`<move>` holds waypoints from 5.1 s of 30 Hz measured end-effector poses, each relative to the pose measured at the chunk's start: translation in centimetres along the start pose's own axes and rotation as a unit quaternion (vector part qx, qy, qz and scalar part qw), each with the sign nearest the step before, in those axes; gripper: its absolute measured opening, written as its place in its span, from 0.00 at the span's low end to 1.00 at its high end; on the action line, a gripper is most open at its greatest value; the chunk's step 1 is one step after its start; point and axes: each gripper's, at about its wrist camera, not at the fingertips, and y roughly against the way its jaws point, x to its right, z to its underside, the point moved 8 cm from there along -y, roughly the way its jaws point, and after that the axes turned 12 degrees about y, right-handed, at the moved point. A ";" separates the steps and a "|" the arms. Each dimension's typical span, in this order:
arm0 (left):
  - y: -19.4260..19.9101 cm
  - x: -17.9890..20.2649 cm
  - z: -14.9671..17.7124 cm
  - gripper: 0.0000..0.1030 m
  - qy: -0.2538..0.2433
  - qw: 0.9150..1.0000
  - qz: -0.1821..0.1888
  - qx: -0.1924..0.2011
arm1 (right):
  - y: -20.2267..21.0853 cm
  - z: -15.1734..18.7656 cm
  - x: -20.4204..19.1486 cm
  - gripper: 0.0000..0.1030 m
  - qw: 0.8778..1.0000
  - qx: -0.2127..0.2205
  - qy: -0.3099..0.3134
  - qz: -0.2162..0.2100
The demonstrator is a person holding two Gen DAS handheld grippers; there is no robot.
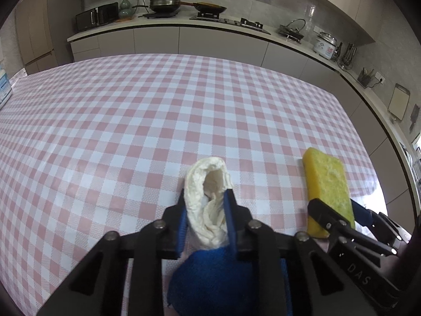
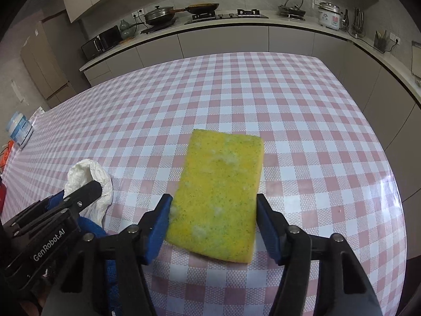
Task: Collect trash
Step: 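Close the left tool on the white tissue while the right tool grasps the yellow sponge, then carry the tissue and sponge over the black bucket and open both tools, then move both open tools back to the blue towel and steel scrubber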
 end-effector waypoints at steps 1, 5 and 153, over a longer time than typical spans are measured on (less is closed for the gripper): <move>0.2 0.0 0.0 0.12 0.001 1.000 0.002 0.002 | 0.1 0.1 0.1 0.57 1.000 0.002 -0.003 -0.003; 0.5 -0.2 0.2 0.11 0.005 1.000 0.015 -0.001 | 0.8 0.4 0.4 0.49 1.000 0.015 -0.016 -0.016; 16.4 21.7 22.6 0.81 -0.111 0.990 0.087 -0.003 | 27.4 27.3 24.3 0.70 0.988 0.070 -0.135 0.025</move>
